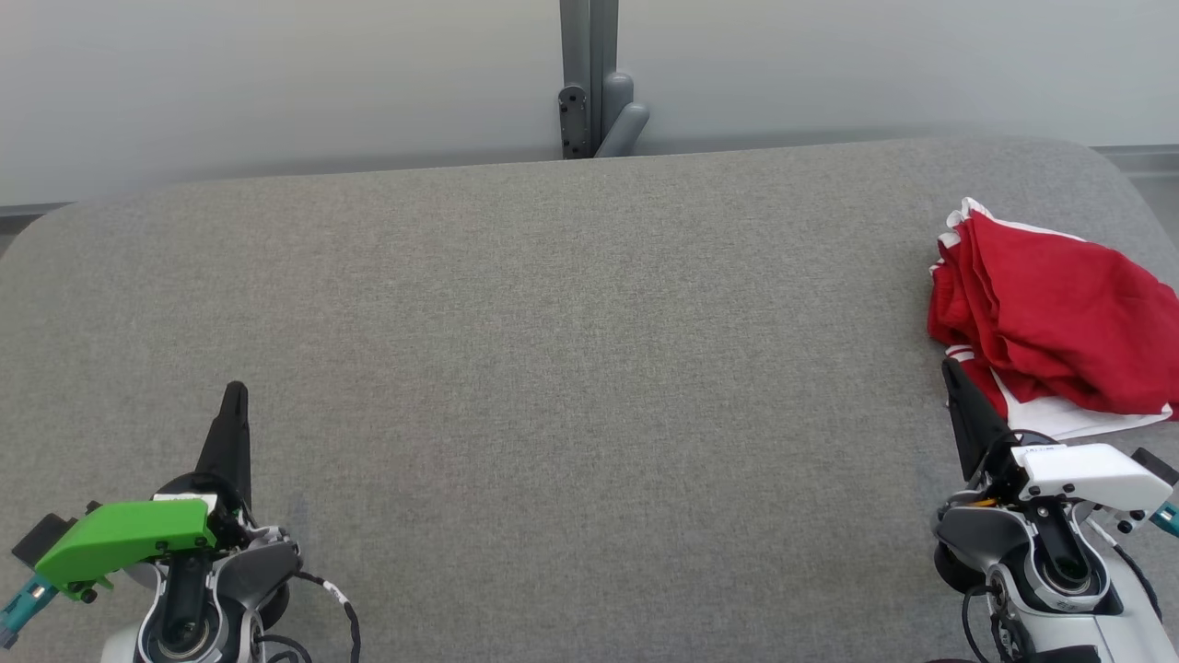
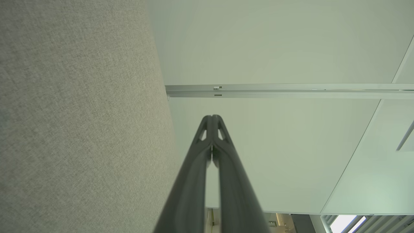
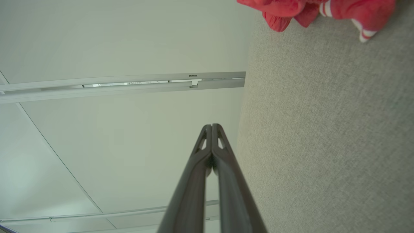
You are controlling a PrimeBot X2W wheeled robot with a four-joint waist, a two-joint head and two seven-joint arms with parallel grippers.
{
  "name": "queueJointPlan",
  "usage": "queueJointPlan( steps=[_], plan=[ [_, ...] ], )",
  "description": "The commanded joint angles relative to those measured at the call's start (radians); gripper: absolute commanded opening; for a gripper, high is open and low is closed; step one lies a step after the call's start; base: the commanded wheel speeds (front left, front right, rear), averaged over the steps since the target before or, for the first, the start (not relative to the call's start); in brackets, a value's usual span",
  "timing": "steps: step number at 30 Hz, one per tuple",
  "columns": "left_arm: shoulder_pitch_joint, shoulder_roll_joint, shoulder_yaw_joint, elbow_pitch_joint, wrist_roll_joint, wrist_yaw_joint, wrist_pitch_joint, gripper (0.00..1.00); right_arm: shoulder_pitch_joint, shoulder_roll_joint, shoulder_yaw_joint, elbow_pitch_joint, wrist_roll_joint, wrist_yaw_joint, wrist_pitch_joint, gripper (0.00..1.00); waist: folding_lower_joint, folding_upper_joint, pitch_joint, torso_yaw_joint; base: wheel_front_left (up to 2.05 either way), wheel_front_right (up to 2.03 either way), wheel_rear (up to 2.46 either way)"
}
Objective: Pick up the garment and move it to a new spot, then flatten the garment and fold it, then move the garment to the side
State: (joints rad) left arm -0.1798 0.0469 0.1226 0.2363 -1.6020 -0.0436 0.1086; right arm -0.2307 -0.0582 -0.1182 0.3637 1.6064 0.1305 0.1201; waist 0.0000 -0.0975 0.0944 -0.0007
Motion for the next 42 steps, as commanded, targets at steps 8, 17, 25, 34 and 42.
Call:
queueJointPlan(
  steps=[8,17,25,34,42],
  plan=[
    [-0.011,0.006,0.0,0.0,-0.002,-0.004,0.002,0.0,-0.002,-0.007,0.002,-0.004,0.008,0.0,-0.003,0.0,0.0,0.0,0.0,0.0,0.0,0.0,0.0],
    [-0.011,0.006,0.0,0.0,-0.002,-0.004,0.002,0.0,-0.001,-0.008,0.004,-0.004,0.01,0.0,-0.005,0.0,0.0,0.0,0.0,0.0,0.0,0.0,0.0],
    [-0.011,0.006,0.0,0.0,-0.002,-0.004,0.002,0.0,-0.001,-0.009,0.006,-0.004,0.012,0.0,-0.006,0.0,0.0,0.0,0.0,0.0,0.0,0.0,0.0],
    [-0.011,0.006,0.0,0.0,-0.002,-0.004,0.002,0.0,-0.001,-0.01,0.007,-0.004,0.014,0.0,-0.008,0.0,0.0,0.0,0.0,0.0,0.0,0.0,0.0],
    [-0.011,0.006,0.0,0.0,-0.002,-0.004,0.002,0.0,-0.001,-0.01,0.009,-0.004,0.014,0.0,-0.009,0.0,0.0,0.0,0.0,0.0,0.0,0.0,0.0]
  ],
)
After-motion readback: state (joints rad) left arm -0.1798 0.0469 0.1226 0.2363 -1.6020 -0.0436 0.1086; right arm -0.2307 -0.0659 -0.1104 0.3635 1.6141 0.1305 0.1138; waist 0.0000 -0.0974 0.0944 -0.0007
